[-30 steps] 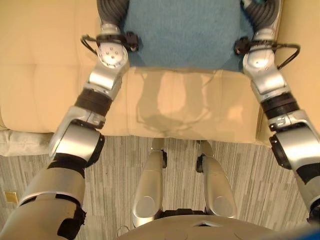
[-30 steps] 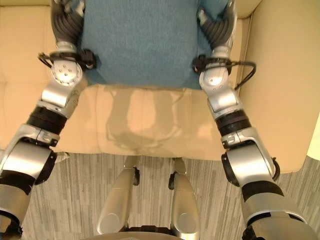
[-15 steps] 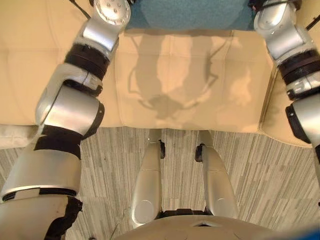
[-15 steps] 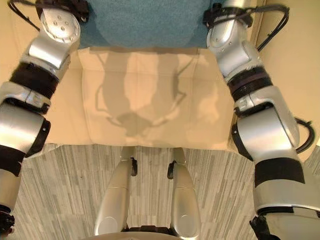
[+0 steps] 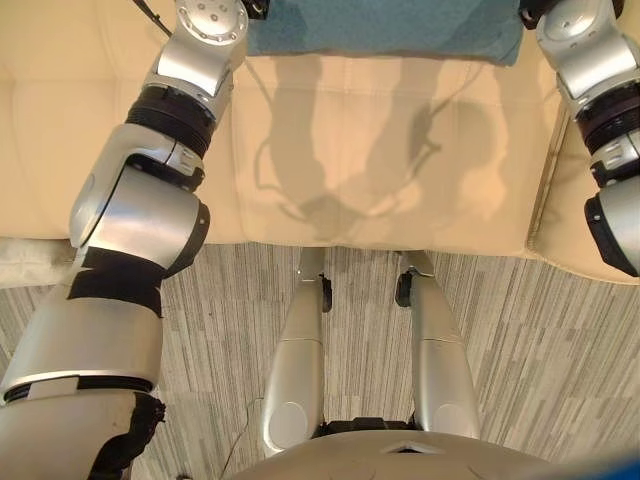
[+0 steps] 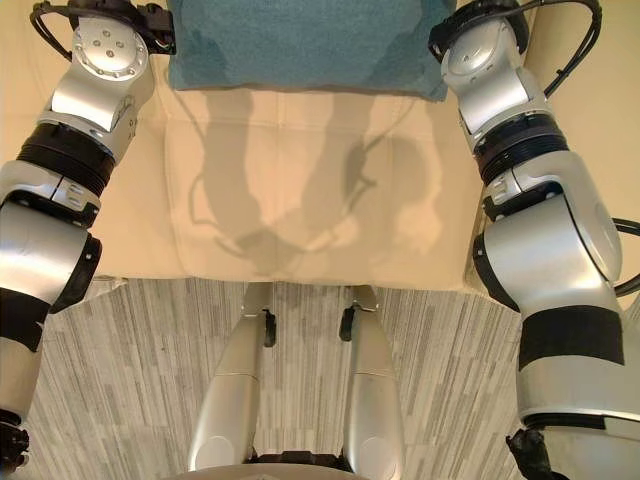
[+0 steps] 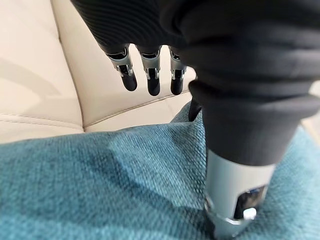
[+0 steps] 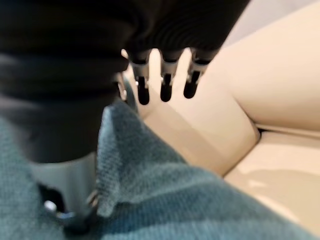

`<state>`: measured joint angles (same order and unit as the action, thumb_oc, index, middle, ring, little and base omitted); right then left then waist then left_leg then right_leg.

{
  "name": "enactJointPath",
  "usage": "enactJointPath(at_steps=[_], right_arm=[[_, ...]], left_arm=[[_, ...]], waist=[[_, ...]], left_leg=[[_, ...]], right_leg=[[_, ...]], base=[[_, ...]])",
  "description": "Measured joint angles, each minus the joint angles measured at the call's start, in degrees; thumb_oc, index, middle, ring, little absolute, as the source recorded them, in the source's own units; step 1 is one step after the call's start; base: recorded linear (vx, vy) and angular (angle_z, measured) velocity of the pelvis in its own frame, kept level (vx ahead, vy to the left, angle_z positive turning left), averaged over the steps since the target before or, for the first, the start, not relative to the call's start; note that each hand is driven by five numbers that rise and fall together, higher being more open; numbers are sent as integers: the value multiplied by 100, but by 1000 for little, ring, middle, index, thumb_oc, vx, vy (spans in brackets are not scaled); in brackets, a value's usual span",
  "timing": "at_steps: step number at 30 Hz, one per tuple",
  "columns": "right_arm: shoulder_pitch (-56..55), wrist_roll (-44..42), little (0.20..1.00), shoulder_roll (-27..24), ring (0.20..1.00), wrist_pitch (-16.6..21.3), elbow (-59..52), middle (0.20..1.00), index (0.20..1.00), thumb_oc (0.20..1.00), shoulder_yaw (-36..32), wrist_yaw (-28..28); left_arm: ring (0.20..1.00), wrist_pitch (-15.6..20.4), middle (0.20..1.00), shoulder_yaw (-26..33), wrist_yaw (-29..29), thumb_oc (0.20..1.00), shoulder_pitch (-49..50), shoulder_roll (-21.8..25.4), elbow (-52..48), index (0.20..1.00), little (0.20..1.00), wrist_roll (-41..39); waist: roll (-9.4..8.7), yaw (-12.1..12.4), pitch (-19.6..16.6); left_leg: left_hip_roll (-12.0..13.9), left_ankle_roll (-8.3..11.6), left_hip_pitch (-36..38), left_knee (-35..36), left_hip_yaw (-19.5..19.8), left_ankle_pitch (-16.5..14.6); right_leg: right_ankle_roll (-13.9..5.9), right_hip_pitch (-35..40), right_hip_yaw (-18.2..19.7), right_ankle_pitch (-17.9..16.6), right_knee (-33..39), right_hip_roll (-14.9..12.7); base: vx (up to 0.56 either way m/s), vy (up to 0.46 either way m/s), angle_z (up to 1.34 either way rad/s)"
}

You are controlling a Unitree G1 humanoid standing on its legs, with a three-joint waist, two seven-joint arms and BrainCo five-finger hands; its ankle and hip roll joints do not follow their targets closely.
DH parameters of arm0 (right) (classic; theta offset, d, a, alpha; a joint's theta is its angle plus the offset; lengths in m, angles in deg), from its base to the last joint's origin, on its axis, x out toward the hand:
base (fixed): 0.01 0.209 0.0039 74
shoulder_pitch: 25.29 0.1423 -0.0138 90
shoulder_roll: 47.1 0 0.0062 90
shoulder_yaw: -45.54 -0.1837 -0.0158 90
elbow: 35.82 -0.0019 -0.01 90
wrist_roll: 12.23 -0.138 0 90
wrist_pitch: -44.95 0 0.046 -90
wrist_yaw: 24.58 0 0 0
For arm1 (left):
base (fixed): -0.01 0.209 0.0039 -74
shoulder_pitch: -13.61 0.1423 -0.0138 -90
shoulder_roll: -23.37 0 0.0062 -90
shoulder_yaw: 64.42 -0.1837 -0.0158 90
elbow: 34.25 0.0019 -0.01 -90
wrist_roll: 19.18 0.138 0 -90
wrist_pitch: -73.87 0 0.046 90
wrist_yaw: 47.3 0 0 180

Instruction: Pick up all the scattered cushions and arrange them neatly on the sofa.

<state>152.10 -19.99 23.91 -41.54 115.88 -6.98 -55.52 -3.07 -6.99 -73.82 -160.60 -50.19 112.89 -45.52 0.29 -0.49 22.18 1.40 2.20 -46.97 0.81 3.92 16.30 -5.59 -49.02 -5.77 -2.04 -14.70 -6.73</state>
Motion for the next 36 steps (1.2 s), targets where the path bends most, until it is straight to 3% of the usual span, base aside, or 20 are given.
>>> enactJointPath(at_steps=[2, 3, 4, 5, 6, 7, 9, 12, 15, 18, 25, 27, 28, 29, 30, 32, 33, 34, 35, 36], right_arm=[[-49, -9, 1000, -190, 1000, 1, -252, 1000, 1000, 1000, -75, 120], [-523, -50, 1000, -534, 1000, 58, -1082, 1000, 1000, 1000, -569, 197], [-2299, -95, 1000, -611, 1000, 232, -1647, 1000, 1000, 1000, -1073, 117], [-3530, -132, 1000, -706, 1000, 245, -2028, 1000, 1000, 1000, -1372, 148], [-4675, -163, 1000, -723, 1000, 263, -2794, 1000, 1000, 1000, -1828, 224], [-6130, -139, 1000, -738, 1000, 333, -3887, 1000, 1000, 1000, -2734, 340], [-7987, 11, 1000, -431, 1000, 371, -4387, 1000, 1000, 1000, -3450, 445], [-8831, 431, 1000, 726, 1000, 430, -4113, 1000, 1000, 1000, -3238, 1109], [-9259, 915, 1000, 1220, 1000, 368, -1967, 1000, 1000, 1000, -3037, 1569], [-9266, 1375, 1000, 1249, 1000, 209, -224, 1000, 1000, 1000, -2499, 1927], [-8959, 1372, 1000, 1301, 1000, 224, 645, 1000, 1000, 1000, -2563, 2042], [-8780, 1371, 1000, 1291, 1000, 194, 687, 1000, 1000, 1000, -2565, 2051], [-8590, 1371, 1000, 1399, 1000, 191, 749, 1000, 1000, 1000, -2556, 2040], [-8502, 1372, 1000, 1464, 1000, 183, 786, 1000, 1000, 1000, -2541, 2048], [-8496, 1372, 1000, 1372, 1000, 176, 800, 1000, 1000, 1000, -2582, 2049], [-8622, 1372, 1000, 1238, 1000, 97, 804, 1000, 1000, 1000, -2604, 2054], [-8657, 1372, 1000, 1195, 1000, 66, 806, 1000, 1000, 1000, -2690, 2056], [-8650, 1374, 1000, 1268, 1000, 21, 896, 1000, 1000, 1000, -2803, 2057], [-8504, 1425, 1000, 1433, 1000, 1, 955, 1000, 1000, 1000, -2797, 2071], [-8513, 1476, 1000, 1440, 1000, -4, 974, 1000, 1000, 1000, -2794, 2068]], left_arm=[[1000, -12, 1000, 71, 146, 1000, 92, 309, -139, 1000, 1000, 1], [1000, 7, 1000, 494, 257, 1000, 750, 944, -1200, 1000, 1000, 9], [1000, 257, 1000, 926, 217, 1000, 2584, 1152, -1797, 1000, 1000, 6], [1000, 274, 1000, 1291, 181, 1000, 3715, 1220, -2238, 1000, 1000, 8], [1000, 247, 1000, 1761, 240, 1000, 4955, 1305, -3066, 1000, 1000, 39], [1000, 311, 1000, 2464, 365, 1000, 6510, 1286, -4333, 1000, 1000, 135], [1000, 332, 1000, 3079, 490, 1000, 8445, 634, -4916, 1000, 1000, 337], [1000, 176, 1000, 2902, 1046, 1000, 9437, -566, -4516, 1000, 1000, 792], [1000, -136, 1000, 2828, 1547, 1000, 10174, -930, -2172, 1000, 1000, 1349], [1000, -542, 1000, 2652, 1822, 1000, 9868, -1206, 521, 1000, 1000, 2009], [1000, -600, 1000, 2553, 1914, 1000, 9117, -1484, 1021, 1000, 1000, 2367], [1000, -587, 1000, 2557, 1913, 1000, 8880, -1452, 937, 1000, 1000, 2366], [1000, -619, 1000, 2561, 1916, 1000, 8576, -1385, 997, 1000, 1000, 2369], [1000, -610, 1000, 2567, 1920, 1000, 8496, -1391, 1003, 1000, 1000, 2370], [1000, -630, 1000, 2609, 1940, 1000, 8483, -1553, 1232, 1000, 1000, 2374], [1000, -640, 1000, 2597, 2004, 1000, 8520, -1777, 1160, 1000, 1000, 2378], [1000, -634, 1000, 2529, 2005, 1000, 8464, -1845, 1145, 1000, 1000, 2383], [1000, -614, 1000, 2357, 1997, 1000, 8293, -1815, 1085, 1000, 1000, 2499], [1000, -627, 1000, 2294, 1996, 1000, 8366, -1765, 1117, 1000, 1000, 2586], [1000, -642, 1000, 2265, 1996, 1000, 8398, -1759, 1138, 1000, 1000, 2590]], waist=[[18, 21, 31], [-1, 5, 587], [-9, 89, -921], [-210, 123, -1625], [-209, 159, -1917], [-248, 105, -1943], [-392, 128, -2043], [-419, 116, -2243], [-301, 129, -2264], [-172, 87, -2390], [43, 139, -2122], [37, 172, -1898], [-410, 115, -1652], [-709, 144, -1534], [-666, -37, -1500], [-327, -233, -1540], [-88, -347, -1616], [107, -341, -1639], [-143, -317, -1576], [-232, -322, -1560]], left_leg=[[69, 12, 38, 17, 24, -12], [71, 51, 814, 26, 1, -42], [92, 209, 584, 11, 24, -562], [73, 532, 566, -294, -134, -1062], [142, 128, 918, -99, -164, -735], [102, 122, 1327, 17, -167, -720], [-11, 121, 2272, 192, -202, -720], [85, 189, 3027, 431, -203, -790], [117, 139, 3823, 451, -322, -1039], [142, 157, 4136, 459, -322, -1147], [414, 301, 4052, 269, 138, -907], [527, 496, 3734, -144, 230, -866], [277, 1073, 3455, -463, 269, -520], [-14, 677, 3411, -1286, 70, -1096], [-123, 406, 3657, -2354, -146, -1821], [23, 381, 4646, -1808, -474, -2405], [59, 289, 5074, -883, -695, -2409], [-6, -146, 5347, 60, -797, -2257], [-444, -458, 5373, 455, -812, -1882], [-587, -533, 5339, 442, -807, -1827]], right_leg=[[34, 27, 0, -21, -17, 63], [159, 830, -5, 23, 7, 56], [118, 638, -71, 298, 23, 74], [119, 794, -97, 335, 236, -13], [97, 1078, -165, 428, 217, 82], [55, 1538, -246, 481, 369, 43], [25, 2684, -314, 493, 902, -34], [19, 3630, -419, 403, 1466, 70], [-25, 4570, -396, 275, 1891, 113], [-30, 4901, -390, 265, 2018, 174], [237, 5079, -445, 292, 1936, 618], [500, 4766, -462, 453, 1486, 742], [919, 4539, -611, 262, 1414, 390], [957, 4560, -580, 63, 1585, 106], [804, 4861, -624, -257, 1978, 24], [722, 4911, -804, -337, 1990, 83], [634, 4748, -879, -359, 1919, 92], [492, 4406, -888, -467, 1644, 31], [166, 4175, -719, -588, 1568, -341], [64, 4100, -662, -654, 1559, -463]], base=[[32, -20, -3], [56, -16, 12], [80, -24, 29], [134, -44, 19], [147, -27, 24], [106, 3, 23], [103, 33, 21], [89, 8, 3], [38, -31, -8], [-6, -82, -4], [-123, -105, 24], [-234, -9, 32], [-209, 52, 11], [-177, 85, 22], [-124, 151, 14], [-143, 197, 53], [-181, 205, 65], [-281, 248, 35], [-418, 234, 16], [-562, 206, -13]])
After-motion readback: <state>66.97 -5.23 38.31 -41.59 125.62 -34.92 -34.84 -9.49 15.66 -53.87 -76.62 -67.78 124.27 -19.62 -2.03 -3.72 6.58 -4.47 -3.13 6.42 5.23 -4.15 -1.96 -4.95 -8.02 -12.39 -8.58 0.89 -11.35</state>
